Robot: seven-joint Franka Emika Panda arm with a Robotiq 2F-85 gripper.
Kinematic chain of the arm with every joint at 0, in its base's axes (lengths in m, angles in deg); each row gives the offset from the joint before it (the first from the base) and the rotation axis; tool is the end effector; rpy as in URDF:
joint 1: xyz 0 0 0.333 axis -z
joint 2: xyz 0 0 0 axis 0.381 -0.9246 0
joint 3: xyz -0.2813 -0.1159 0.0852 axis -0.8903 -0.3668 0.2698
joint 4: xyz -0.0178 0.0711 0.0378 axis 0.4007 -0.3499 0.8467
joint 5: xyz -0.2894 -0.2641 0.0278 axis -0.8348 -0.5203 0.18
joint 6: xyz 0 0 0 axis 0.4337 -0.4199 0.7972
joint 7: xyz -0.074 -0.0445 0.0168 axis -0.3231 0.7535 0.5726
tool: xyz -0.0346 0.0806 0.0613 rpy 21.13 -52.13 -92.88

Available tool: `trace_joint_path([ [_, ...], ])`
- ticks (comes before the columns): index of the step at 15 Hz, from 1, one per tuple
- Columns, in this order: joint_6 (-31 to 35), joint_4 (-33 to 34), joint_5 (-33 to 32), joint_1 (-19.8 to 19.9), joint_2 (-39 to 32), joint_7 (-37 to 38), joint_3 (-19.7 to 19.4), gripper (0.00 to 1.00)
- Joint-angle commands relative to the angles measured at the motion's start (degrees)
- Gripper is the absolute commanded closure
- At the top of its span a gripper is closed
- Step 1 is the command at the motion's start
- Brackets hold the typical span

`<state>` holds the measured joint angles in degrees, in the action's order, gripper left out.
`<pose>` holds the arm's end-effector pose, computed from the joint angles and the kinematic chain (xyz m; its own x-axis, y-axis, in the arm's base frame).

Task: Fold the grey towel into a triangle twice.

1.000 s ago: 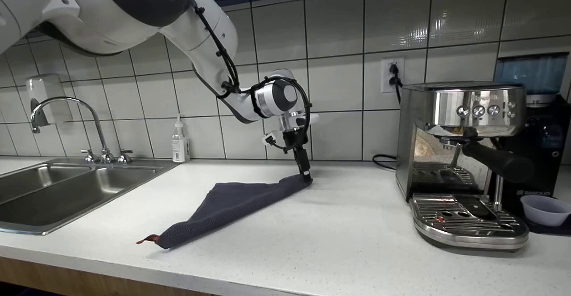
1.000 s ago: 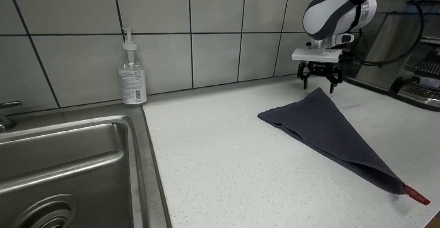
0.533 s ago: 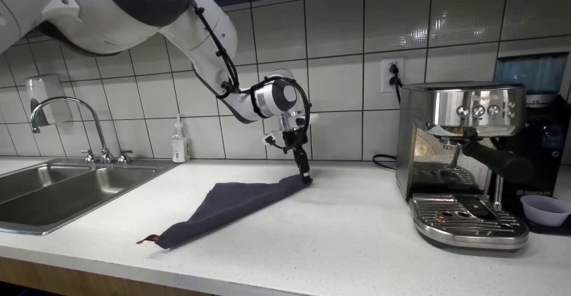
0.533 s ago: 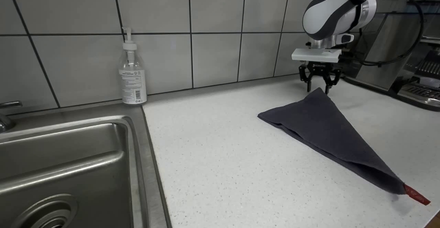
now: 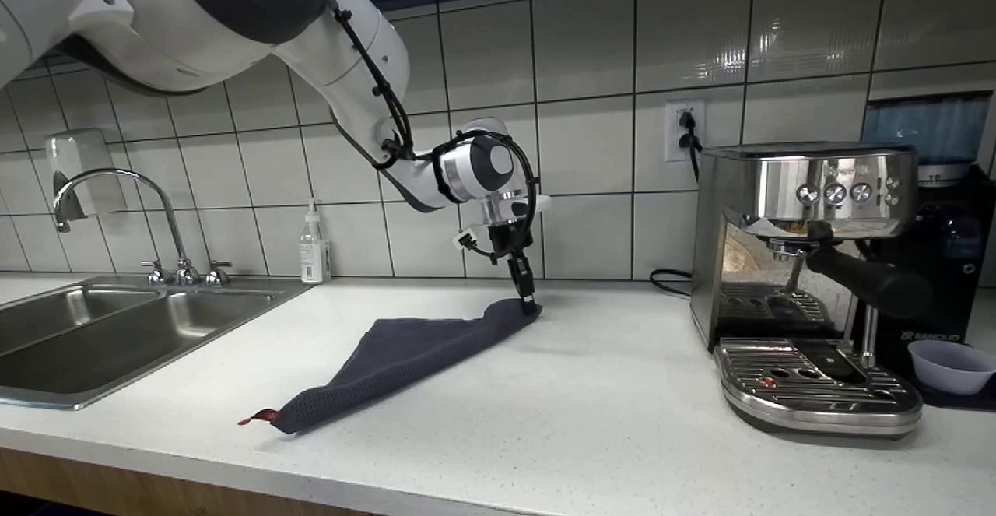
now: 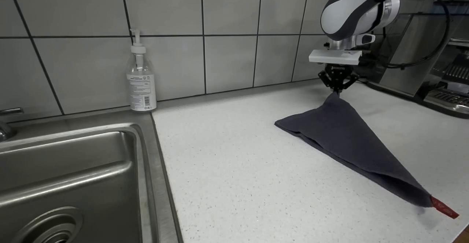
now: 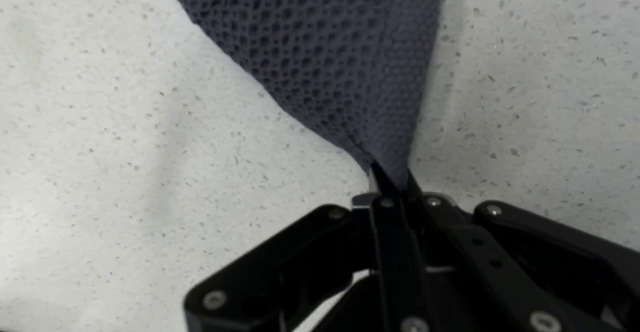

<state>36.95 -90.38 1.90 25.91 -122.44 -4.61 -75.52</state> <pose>0.7067 -0.1864 0.2160 0.3922 -0.9034 0.1732 -0.9173 -0.3701 0.1465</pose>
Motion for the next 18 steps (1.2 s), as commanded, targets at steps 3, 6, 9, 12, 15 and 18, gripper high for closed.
trace_joint_path([
  [3, 2.81, -5.37, -0.37, -1.24, 5.63, 0.53, -0.88, 0.99],
  [6, 4.58, -8.39, -0.74, -1.88, 8.14, 0.76, -0.98, 0.99],
  [9, 6.15, -12.18, -1.50, -3.19, 10.76, 1.65, -1.31, 0.99],
  [12, 8.42, -17.29, -2.58, -5.23, 14.25, 2.62, -1.86, 0.99],
  [15, 10.90, -22.26, -4.51, -7.55, 17.97, 4.67, -2.45, 0.99],
  [18, 12.67, -26.46, -6.74, -8.99, 21.73, 5.94, -2.26, 0.99],
])
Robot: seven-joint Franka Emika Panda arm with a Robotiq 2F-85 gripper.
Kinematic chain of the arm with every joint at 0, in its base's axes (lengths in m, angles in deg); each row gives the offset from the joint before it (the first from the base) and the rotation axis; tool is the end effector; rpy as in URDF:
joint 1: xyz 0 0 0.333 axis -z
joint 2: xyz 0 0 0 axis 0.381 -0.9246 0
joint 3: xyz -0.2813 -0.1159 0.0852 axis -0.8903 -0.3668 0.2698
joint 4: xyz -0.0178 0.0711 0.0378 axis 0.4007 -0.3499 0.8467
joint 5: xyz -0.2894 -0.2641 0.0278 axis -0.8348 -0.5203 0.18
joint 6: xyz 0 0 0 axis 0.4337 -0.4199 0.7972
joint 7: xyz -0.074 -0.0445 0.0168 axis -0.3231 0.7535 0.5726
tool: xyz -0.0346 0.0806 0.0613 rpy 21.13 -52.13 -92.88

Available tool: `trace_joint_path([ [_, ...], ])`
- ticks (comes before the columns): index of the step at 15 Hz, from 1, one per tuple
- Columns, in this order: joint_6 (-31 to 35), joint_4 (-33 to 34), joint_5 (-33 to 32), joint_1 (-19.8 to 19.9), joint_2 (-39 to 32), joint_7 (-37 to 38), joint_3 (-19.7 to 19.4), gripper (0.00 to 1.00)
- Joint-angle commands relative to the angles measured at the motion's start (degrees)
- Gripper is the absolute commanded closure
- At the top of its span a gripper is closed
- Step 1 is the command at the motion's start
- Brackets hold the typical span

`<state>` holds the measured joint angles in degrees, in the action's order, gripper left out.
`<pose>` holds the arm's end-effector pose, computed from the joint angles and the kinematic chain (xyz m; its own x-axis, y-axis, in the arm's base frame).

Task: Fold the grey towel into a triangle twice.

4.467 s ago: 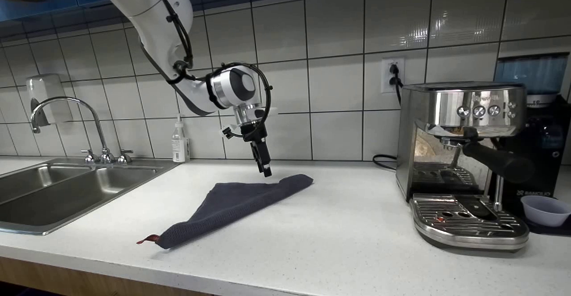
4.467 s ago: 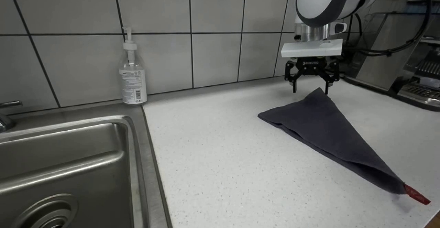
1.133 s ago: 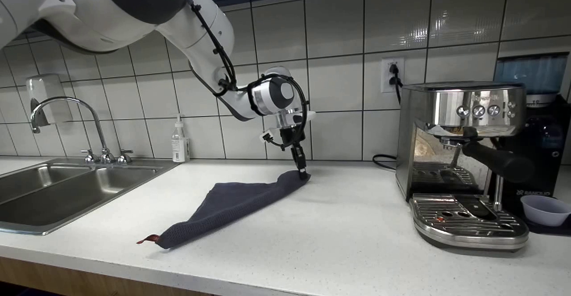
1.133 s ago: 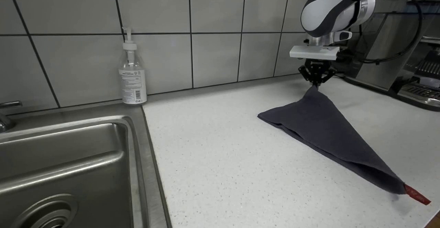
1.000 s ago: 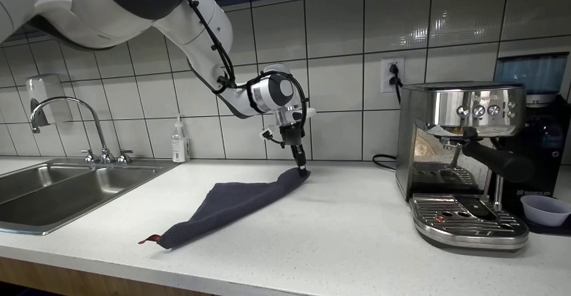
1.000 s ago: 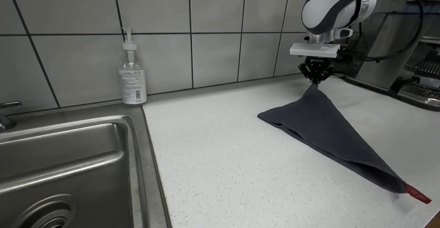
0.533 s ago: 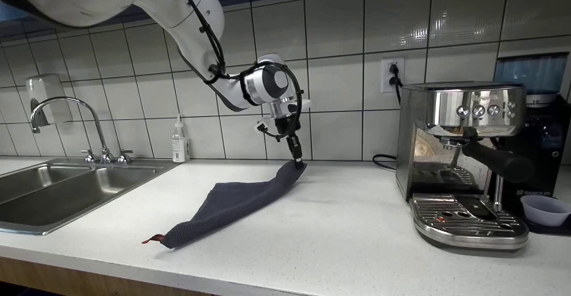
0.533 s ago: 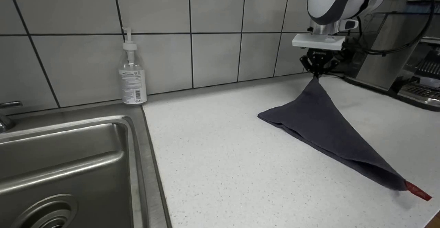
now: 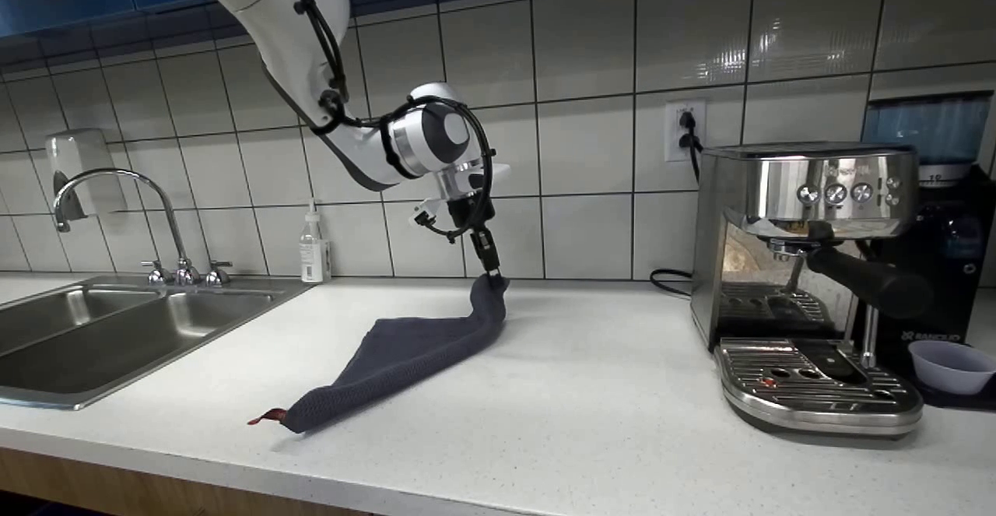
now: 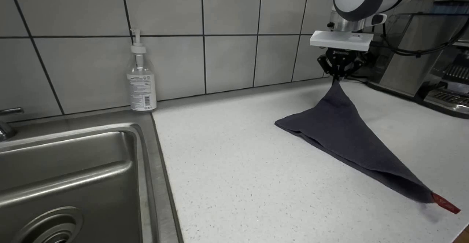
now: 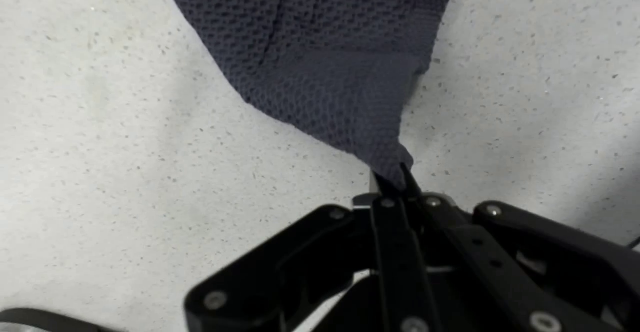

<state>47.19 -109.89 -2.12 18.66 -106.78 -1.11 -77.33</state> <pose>0.6668 -0.1237 0.2747 0.4324 -0.8673 0.2464 -0.8998 -0.4327 0.0560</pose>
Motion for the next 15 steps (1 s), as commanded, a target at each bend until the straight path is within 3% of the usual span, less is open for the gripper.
trace_joint_path([
  [1, 2.84, -8.12, -3.31, -1.84, 7.13, 2.27, -0.14, 0.99],
  [15, 4.35, -17.43, -4.31, 0.26, 15.33, -7.30, 2.18, 0.99],
])
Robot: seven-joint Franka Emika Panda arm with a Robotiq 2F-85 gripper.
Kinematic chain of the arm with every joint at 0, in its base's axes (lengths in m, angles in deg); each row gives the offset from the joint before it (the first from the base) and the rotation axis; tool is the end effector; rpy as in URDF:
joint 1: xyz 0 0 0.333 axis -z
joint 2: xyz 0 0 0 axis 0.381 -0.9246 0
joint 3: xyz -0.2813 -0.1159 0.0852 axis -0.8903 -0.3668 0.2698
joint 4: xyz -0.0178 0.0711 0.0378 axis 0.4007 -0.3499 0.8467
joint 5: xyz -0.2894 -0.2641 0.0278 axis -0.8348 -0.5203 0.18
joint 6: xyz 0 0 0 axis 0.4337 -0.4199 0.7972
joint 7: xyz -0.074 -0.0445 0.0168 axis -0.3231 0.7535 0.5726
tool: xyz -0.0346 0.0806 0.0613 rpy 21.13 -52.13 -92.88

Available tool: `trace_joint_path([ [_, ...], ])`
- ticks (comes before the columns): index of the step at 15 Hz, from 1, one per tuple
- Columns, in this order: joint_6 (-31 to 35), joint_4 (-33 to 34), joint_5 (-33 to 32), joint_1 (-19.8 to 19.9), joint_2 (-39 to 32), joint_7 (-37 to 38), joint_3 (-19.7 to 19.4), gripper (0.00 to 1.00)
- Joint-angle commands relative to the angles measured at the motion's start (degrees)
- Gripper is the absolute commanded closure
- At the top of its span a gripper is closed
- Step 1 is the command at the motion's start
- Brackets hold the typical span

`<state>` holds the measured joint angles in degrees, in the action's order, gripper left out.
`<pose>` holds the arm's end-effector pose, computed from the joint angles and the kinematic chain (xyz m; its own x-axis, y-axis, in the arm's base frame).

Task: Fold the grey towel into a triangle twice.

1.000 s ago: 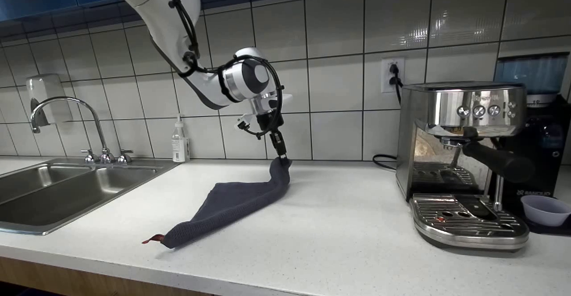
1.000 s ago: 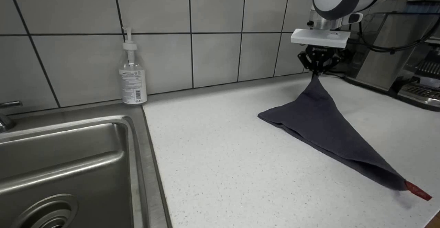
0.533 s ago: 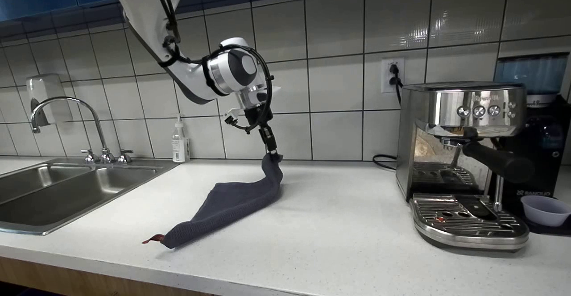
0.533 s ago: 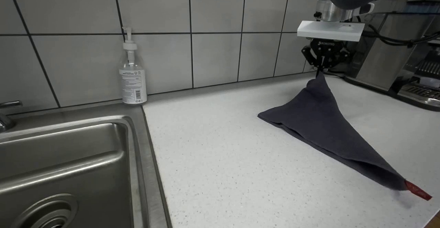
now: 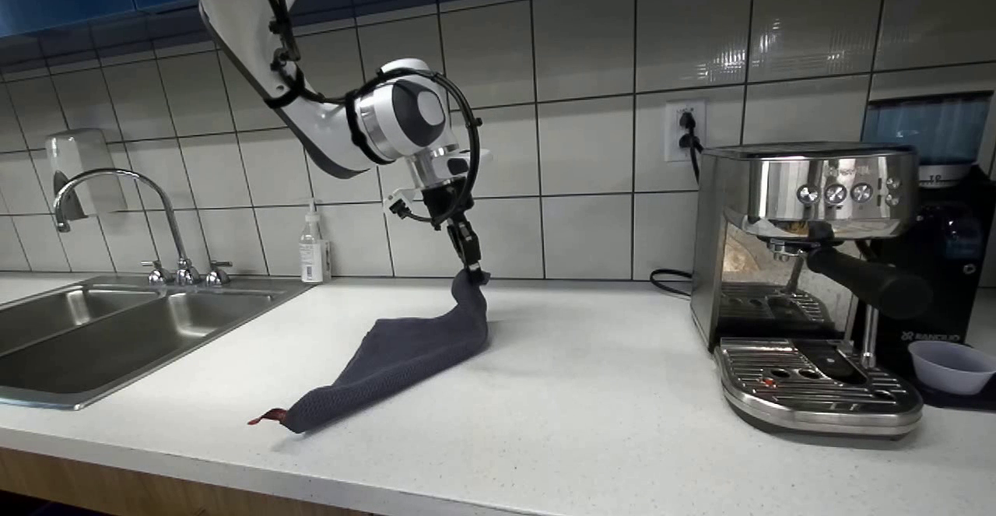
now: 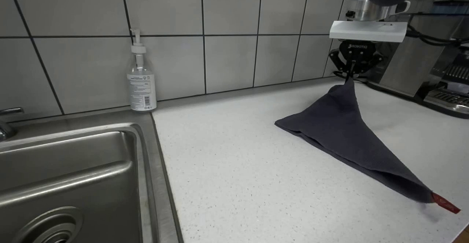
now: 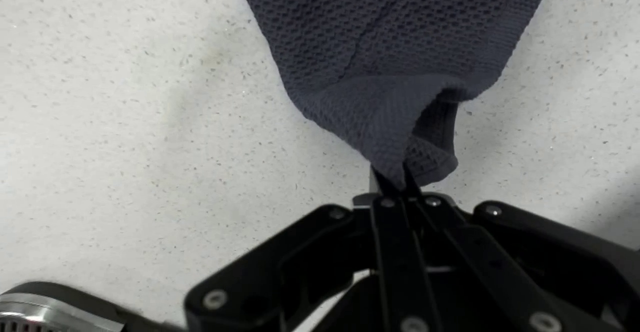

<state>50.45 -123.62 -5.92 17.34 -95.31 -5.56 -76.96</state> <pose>0.6133 -0.1048 0.3013 0.5463 -0.8028 0.2391 -0.8340 -0.5479 0.0658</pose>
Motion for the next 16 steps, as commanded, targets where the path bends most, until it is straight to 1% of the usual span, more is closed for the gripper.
trace_joint_path([
  [1, 1.32, -4.40, -0.60, 1.54, 4.45, -3.47, 1.90, 0.99],
  [8, 2.84, -10.89, -2.21, 1.53, 10.04, -6.39, 2.48, 0.99],
  [16, 4.12, -18.41, -5.96, 2.41, 17.42, -5.99, 3.48, 0.99],
])
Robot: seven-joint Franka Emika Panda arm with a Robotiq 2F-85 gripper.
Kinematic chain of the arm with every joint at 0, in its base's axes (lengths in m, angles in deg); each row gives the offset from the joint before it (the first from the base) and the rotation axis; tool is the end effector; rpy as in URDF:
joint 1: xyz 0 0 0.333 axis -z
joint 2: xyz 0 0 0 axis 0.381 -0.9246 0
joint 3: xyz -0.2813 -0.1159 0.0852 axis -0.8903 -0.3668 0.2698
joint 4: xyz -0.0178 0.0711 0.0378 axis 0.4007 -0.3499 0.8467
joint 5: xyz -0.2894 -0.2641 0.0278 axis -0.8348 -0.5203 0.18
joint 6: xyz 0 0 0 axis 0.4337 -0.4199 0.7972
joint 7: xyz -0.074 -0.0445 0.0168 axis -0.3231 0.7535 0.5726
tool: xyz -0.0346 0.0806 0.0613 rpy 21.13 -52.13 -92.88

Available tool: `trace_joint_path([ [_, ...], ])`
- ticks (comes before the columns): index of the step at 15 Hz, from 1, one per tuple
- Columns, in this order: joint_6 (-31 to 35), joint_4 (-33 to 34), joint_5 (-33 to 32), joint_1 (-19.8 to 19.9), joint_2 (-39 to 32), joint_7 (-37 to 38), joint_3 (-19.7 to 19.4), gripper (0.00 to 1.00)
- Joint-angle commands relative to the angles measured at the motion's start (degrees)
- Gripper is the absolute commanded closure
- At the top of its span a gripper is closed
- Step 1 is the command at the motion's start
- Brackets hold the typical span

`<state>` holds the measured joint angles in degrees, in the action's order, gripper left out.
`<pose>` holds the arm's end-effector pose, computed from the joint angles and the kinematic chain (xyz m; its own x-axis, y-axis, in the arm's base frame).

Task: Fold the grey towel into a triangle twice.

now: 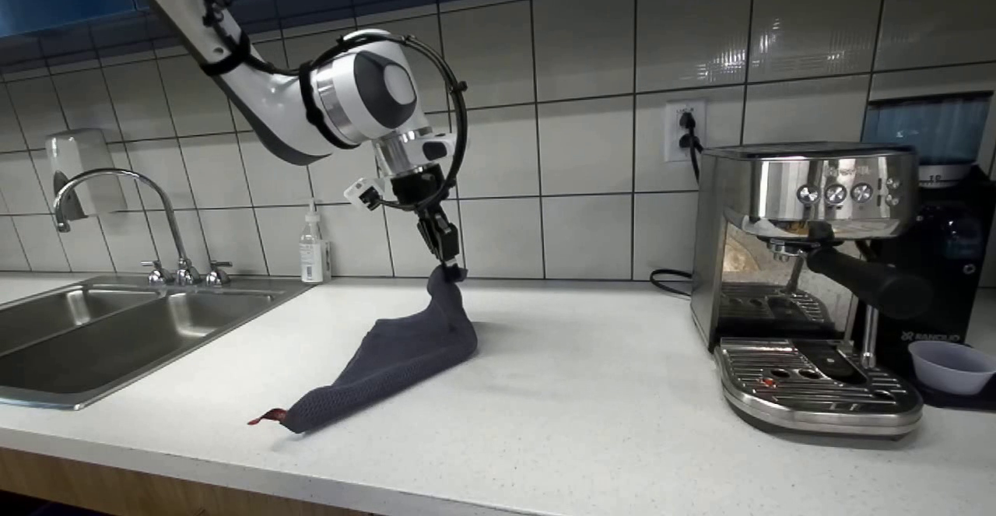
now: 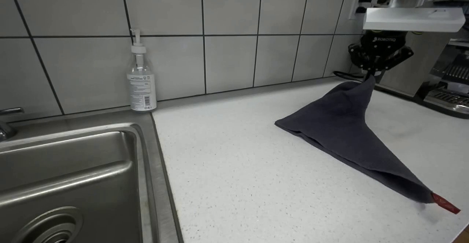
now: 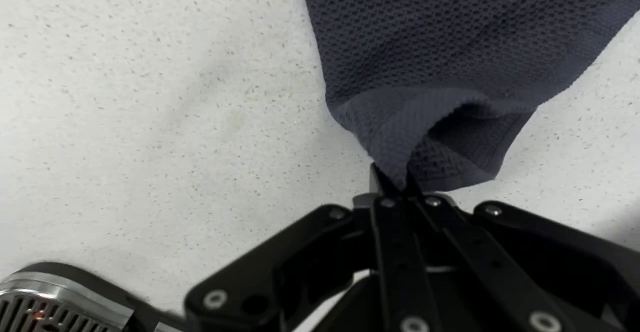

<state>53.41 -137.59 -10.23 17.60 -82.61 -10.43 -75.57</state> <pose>0.5500 -0.0869 0.3267 0.6600 -0.7133 0.2358 -0.7429 -0.6663 0.0642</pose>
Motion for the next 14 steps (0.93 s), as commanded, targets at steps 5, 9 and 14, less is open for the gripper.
trace_joint_path([
  [5, 1.23, -8.36, -1.72, 3.21, 8.33, -1.74, 4.23, 0.99],
  [9, 1.47, -11.15, -2.11, 3.55, 10.55, -1.74, 6.29, 0.99],
  [14, 2.04, -13.46, -2.07, 3.76, 12.74, -1.75, 8.90, 0.99],
])
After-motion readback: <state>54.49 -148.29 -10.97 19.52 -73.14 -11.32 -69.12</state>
